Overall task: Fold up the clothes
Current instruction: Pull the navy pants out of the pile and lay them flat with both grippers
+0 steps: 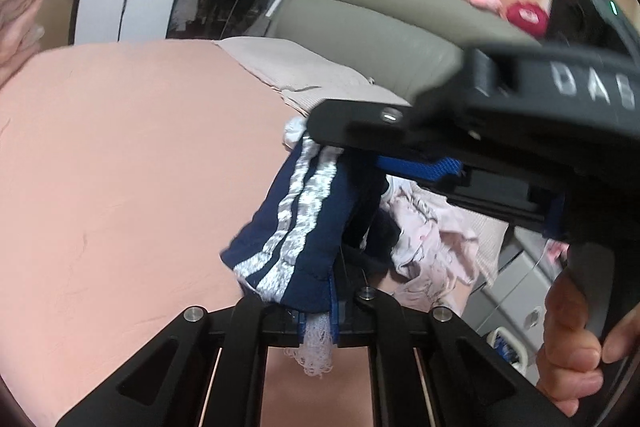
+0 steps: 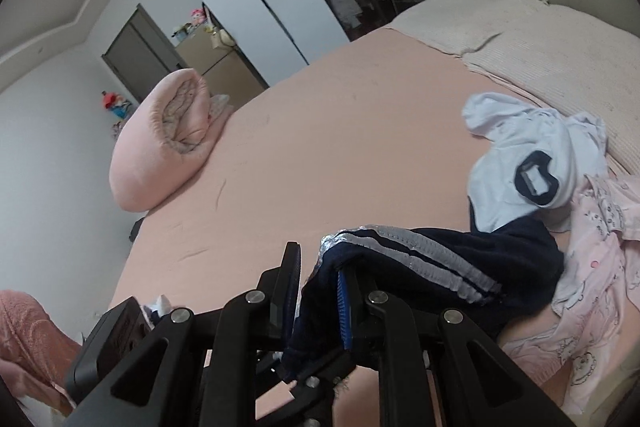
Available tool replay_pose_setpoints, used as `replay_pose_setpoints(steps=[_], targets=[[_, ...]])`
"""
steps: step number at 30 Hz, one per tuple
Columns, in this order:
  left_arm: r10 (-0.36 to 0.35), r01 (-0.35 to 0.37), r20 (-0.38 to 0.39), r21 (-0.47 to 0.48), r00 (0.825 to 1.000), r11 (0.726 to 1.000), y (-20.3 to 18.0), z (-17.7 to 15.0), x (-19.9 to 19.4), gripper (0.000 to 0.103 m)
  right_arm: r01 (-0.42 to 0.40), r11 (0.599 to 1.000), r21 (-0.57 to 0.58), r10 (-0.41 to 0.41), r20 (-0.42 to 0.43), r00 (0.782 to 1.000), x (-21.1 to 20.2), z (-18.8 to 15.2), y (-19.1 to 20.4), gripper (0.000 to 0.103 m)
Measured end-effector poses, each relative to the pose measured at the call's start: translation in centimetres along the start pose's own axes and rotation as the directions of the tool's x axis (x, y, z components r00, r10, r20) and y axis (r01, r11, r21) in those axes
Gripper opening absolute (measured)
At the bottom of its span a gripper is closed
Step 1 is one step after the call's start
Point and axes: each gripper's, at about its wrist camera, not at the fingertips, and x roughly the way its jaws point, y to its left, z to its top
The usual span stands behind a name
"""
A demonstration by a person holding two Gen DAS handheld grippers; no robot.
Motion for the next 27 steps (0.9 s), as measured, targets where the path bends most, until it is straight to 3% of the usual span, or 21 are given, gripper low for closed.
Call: replay_pose_setpoints(steps=[9, 19, 25, 27], targets=[[0.032, -0.030, 0.029, -0.078, 0.999, 0.997, 3.7, 0.6, -2.5, 0.007, -0.065, 0.997, -0.030, 0.064, -0.040, 0.997, 1.2, 0.4, 2.5, 0.015], [0.135, -0.122, 0.083, -0.142, 0.987, 0.982, 8.5, 1.6, -6.2, 0.007, -0.179, 0.975, -0.132, 0.163, -0.119, 0.979, 3.8, 1.3, 8.4, 0.015], [0.203, -0.194, 0.047, -0.154, 0.978, 0.969, 10.3, 0.8, -7.5, 0.007, -0.210, 0.962, -0.175, 0.181, -0.167, 0.969, 5.1, 0.0, 9.9, 0.015], [0.196, -0.190, 0.024, -0.167, 0.980, 0.968, 10.6, 0.0, -7.4, 0.007, -0.205, 0.962, -0.183, 0.171, -0.185, 0.968, 5.5, -0.7, 9.7, 0.015]])
